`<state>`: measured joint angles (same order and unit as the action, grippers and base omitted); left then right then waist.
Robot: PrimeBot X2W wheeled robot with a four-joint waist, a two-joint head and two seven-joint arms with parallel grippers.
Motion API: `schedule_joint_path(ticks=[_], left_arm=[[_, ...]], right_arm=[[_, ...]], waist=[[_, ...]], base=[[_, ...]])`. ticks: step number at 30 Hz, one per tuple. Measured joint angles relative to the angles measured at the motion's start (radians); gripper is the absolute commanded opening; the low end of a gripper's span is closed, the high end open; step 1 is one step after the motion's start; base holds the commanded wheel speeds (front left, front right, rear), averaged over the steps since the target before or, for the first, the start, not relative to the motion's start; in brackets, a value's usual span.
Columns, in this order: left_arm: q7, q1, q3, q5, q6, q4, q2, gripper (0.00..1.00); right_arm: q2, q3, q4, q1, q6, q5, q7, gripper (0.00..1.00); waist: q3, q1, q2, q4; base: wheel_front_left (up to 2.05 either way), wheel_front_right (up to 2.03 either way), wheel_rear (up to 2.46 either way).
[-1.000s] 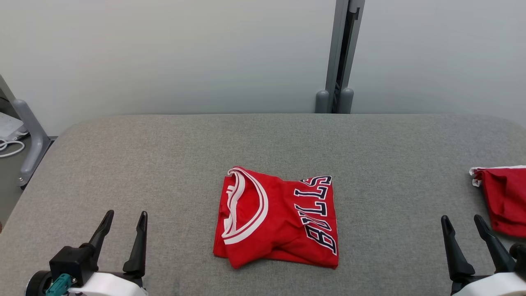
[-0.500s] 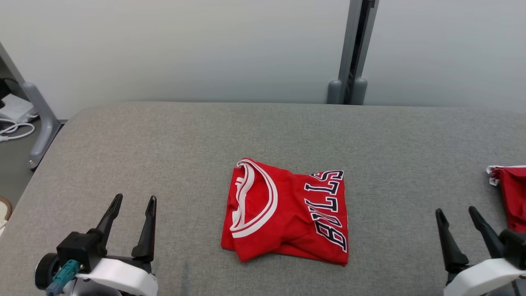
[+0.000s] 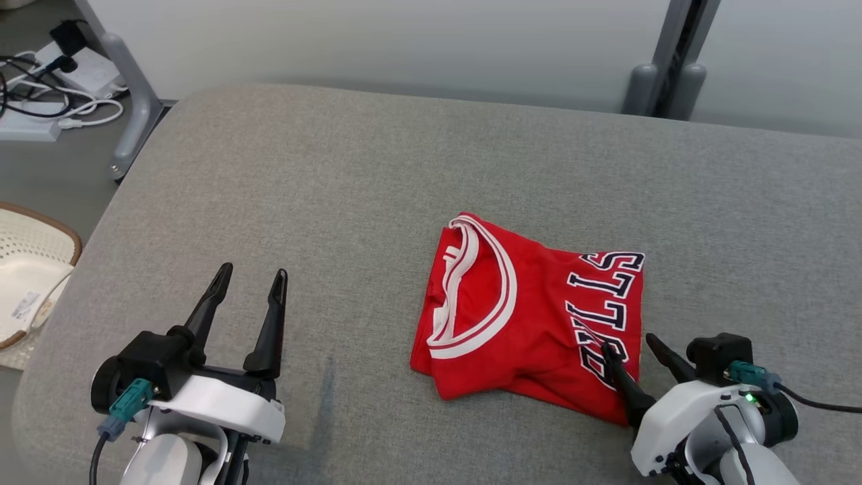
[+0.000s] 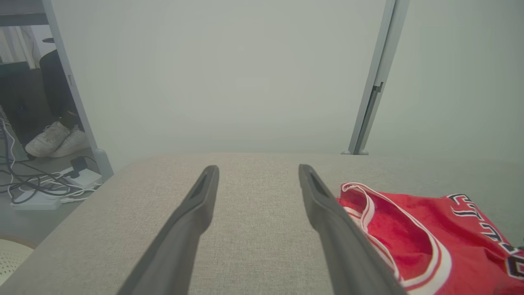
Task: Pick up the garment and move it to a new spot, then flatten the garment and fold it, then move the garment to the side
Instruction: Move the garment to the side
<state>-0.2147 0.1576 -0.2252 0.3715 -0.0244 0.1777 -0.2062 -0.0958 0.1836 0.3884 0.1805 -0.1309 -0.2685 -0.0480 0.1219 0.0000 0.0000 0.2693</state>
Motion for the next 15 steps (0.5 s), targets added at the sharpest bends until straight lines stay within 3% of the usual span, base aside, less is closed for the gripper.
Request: schedule_joint_path(ticks=[10,11,12,13,15], left_arm=[[-0.025,0.036,0.001,0.006,-0.017,0.050,0.004,1.00],[-0.028,0.037,0.002,0.007,-0.018,0.054,0.005,1.00],[-0.028,0.038,0.001,0.007,-0.019,0.058,0.005,1.00],[-0.030,0.041,0.001,0.007,-0.019,0.061,0.006,1.00],[-0.033,0.049,0.001,0.007,-0.020,0.065,0.007,1.00]], right_arm=[[0.001,0.041,0.250,0.160,0.000,-0.092,0.022,1.00],[-0.002,0.057,0.267,0.176,0.000,-0.109,0.018,0.50],[-0.009,0.070,0.281,0.191,0.000,-0.116,0.018,0.43],[-0.017,0.082,0.295,0.203,0.000,-0.129,0.018,0.00],[-0.034,0.091,0.315,0.221,-0.001,-0.148,0.027,0.00]], waist=[[0.045,0.0000,0.0000,0.028],[0.047,0.0000,0.0000,0.028],[0.049,0.0000,0.0000,0.028],[0.051,0.0000,0.0000,0.027],[0.052,0.0000,0.0000,0.027]], base=[[0.00,0.00,0.00],[0.00,0.00,0.00],[0.00,0.00,0.00],[0.00,0.00,0.00],[0.00,0.00,0.00]])
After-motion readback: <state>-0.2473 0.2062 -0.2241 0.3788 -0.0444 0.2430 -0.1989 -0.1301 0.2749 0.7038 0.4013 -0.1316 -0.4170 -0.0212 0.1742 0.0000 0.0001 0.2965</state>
